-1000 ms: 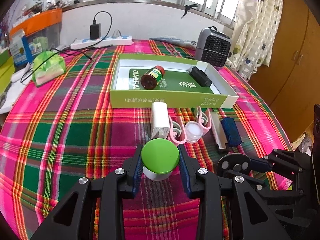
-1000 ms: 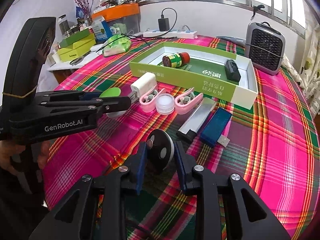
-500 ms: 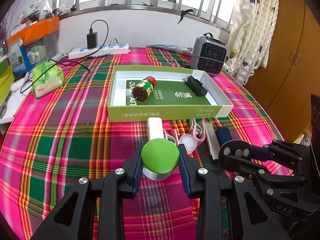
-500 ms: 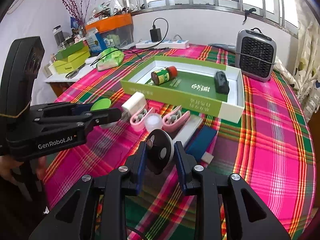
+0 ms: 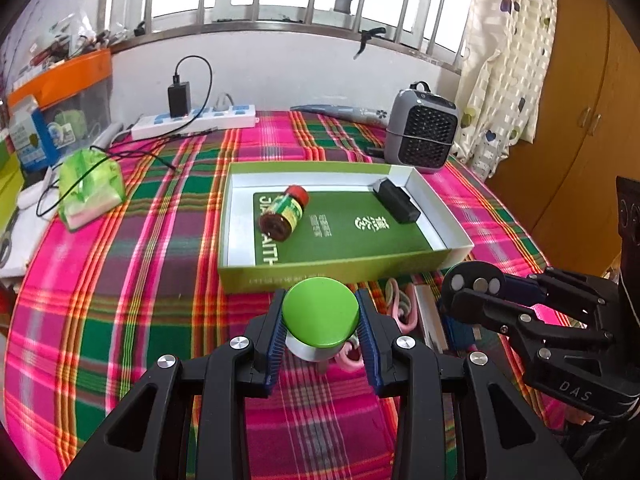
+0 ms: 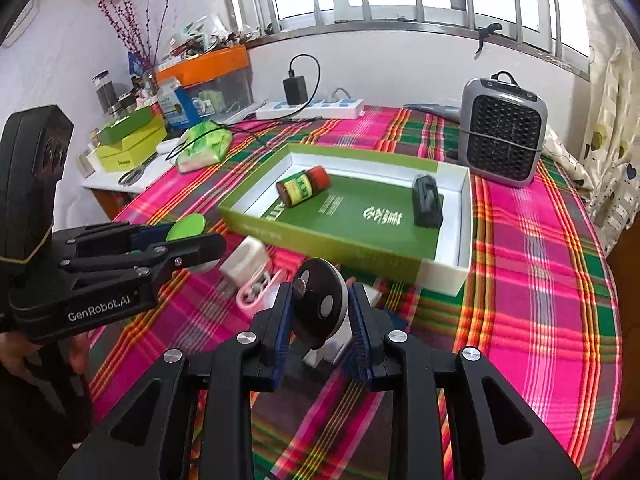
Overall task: Organize rigid objects
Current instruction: 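Carry the green-topped stand with the left tool while the right tool carries the disc to the box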
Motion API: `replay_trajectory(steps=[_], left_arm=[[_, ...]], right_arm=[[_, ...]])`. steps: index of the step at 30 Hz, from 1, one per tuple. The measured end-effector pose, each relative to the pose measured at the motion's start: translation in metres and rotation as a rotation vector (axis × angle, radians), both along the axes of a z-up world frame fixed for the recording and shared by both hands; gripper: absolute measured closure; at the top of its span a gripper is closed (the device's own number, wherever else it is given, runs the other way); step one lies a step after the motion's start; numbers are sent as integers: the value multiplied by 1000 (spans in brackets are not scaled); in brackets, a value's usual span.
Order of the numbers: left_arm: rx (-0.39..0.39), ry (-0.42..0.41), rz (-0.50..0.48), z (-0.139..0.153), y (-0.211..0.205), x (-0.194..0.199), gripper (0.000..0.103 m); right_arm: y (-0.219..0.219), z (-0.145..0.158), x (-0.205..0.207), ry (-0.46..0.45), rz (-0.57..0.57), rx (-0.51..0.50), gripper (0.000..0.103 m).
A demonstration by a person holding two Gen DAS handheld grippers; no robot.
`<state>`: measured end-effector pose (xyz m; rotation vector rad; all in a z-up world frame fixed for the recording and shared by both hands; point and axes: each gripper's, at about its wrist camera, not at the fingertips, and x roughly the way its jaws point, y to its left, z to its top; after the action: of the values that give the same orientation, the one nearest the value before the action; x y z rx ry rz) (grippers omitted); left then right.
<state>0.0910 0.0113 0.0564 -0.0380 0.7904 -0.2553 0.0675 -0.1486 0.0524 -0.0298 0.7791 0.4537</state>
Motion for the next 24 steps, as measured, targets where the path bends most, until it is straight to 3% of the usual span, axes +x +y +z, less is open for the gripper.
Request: replay_trajectory(steps=[24], left_arm=[[-9, 1, 16, 8, 6, 74, 71]], right_arm=[[2, 5, 80, 21, -39, -27, 74]])
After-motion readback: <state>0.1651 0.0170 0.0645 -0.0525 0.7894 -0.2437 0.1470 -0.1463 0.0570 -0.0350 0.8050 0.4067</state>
